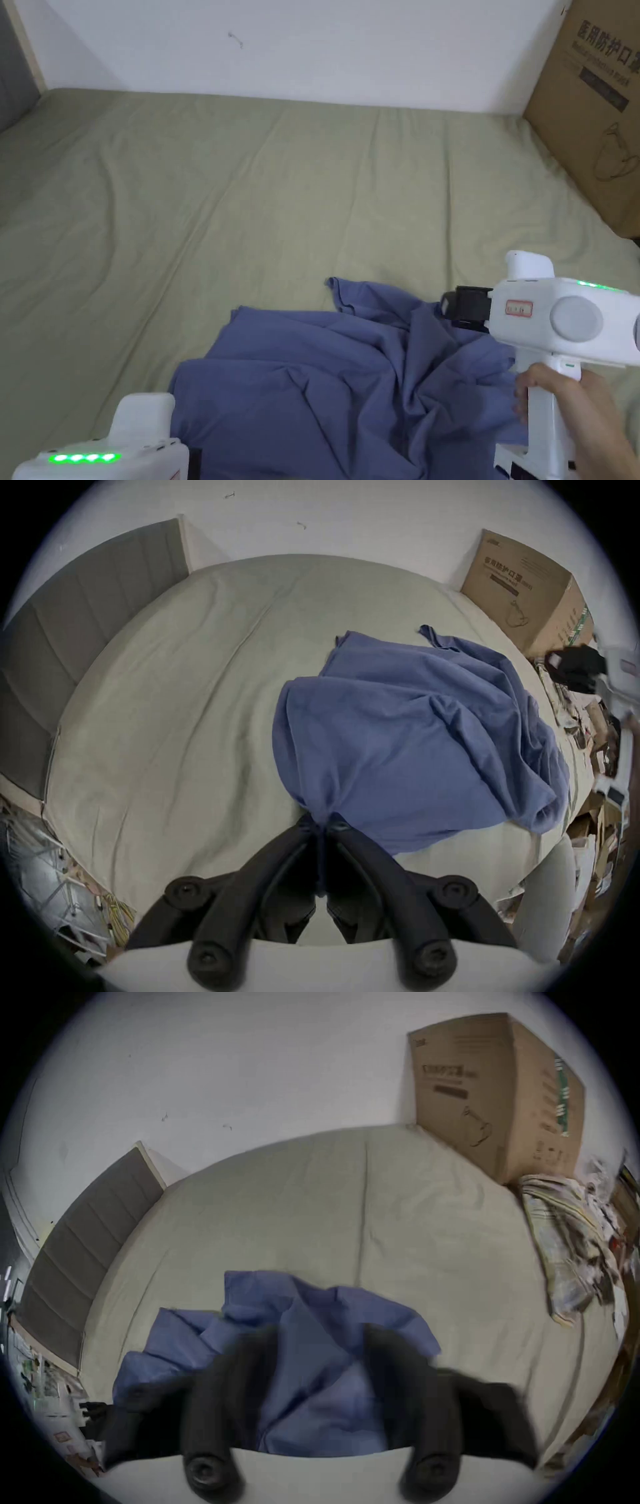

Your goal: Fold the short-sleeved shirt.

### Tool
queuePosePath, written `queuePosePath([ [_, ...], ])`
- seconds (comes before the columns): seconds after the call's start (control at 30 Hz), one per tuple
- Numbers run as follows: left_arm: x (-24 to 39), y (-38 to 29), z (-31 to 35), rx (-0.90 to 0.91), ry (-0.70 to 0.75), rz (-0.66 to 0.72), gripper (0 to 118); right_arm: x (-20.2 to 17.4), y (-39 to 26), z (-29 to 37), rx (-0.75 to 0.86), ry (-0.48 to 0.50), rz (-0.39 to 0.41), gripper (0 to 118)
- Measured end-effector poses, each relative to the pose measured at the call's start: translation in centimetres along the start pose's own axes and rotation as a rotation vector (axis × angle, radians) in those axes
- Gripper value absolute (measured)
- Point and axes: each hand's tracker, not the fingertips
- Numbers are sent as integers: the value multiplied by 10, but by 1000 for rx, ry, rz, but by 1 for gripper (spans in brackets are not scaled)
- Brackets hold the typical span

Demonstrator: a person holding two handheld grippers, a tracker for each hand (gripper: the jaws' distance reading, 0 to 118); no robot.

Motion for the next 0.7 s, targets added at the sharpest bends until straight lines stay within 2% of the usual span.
queuePosePath([
  [0.07,-2,2,-1,-14,-7,19,2,11,15,-31,-43,-14,0,81],
  [0.2,-3,7,-4,-36,-17,11,2,23,28,-94,-167,-122,42,81],
  [0.3,-5,12,-7,-46,-17,14,2,33,19,-133,-292,-143,66,78],
  [0.33,-5,14,-7,-47,-19,19,2,31,15,-134,-263,-142,68,75],
  [0.37,-5,15,-7,-48,-18,20,2,24,15,-125,-221,-156,78,69],
  [0.47,-2,19,-7,-54,-13,17,2,9,13,-117,-208,-144,176,17],
  [0.5,-1,21,-6,-53,-9,12,2,5,14,-116,-211,-144,180,9],
  [0.57,1,25,-5,-44,-3,10,2,6,15,-117,-215,-166,176,6],
  [0.7,2,36,3,-24,-4,26,2,12,27,-99,-212,-144,135,6],
])
